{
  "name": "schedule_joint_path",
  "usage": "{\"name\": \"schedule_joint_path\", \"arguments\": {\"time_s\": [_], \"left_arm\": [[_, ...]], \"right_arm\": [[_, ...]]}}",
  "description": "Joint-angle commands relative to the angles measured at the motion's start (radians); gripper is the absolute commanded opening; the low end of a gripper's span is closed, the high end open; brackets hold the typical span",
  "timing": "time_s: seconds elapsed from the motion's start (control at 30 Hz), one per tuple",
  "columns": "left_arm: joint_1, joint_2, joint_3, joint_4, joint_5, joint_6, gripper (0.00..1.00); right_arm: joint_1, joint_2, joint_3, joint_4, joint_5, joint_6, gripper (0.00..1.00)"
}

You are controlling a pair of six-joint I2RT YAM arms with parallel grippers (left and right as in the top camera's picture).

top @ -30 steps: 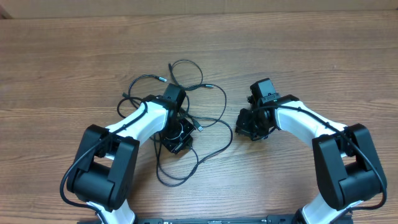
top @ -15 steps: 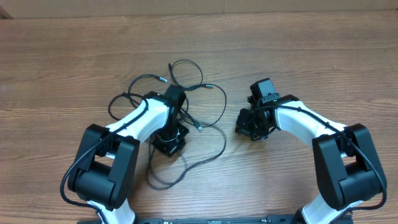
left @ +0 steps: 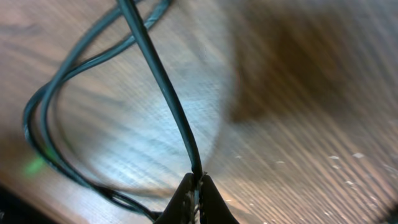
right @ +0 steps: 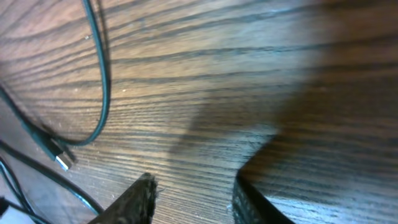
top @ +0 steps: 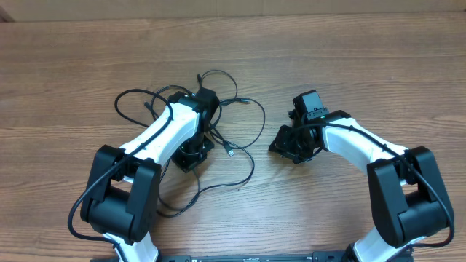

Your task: Untangle cables

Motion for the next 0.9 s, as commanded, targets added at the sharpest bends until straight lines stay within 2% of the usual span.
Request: {"name": "schedule_joint_path", "arguments": {"time_s": [0.0,0.17,0.33,0.43,0.53,0.7,0.77,0.87], "left_arm": [[0.003,0.008,0.015,0.034,0.047,0.120,0.04],[0.004,0.008,0.016,0.079,0.089,0.167,0.04],[0.005,0.008,0.048,0.080,0.090,0.214,0.04],[0.005,0.008,0.094,0.052,0.091,0.267,0.04],[0.005,0.008,0.146,0.013,0.091,0.281,0.04],[0.005,0.008,0.217,-0.030,0.120,0.281,0.04],[0.005,0.008,0.224,-0.029,0.155,0.281,0.04],[0.005,0.008,0.225,-0.026,0.204,0.281,0.04]], "right_arm": [[0.000,0.016,-0.013,-0.025,0.003,0.001,0.49],[0.022,0.016,-0.013,-0.034,-0.164,0.008,0.49],[0.068,0.016,-0.014,-0.032,-0.146,0.126,0.47],[0.106,0.016,-0.014,-0.026,-0.078,0.227,0.41],[0.143,0.016,-0.014,-0.026,0.001,0.322,0.40],[0.186,0.016,-0.014,0.017,0.018,0.365,0.39],[0.195,0.016,-0.014,0.053,0.018,0.367,0.31],[0.205,0.016,-0.014,0.111,0.018,0.355,0.12]]}}
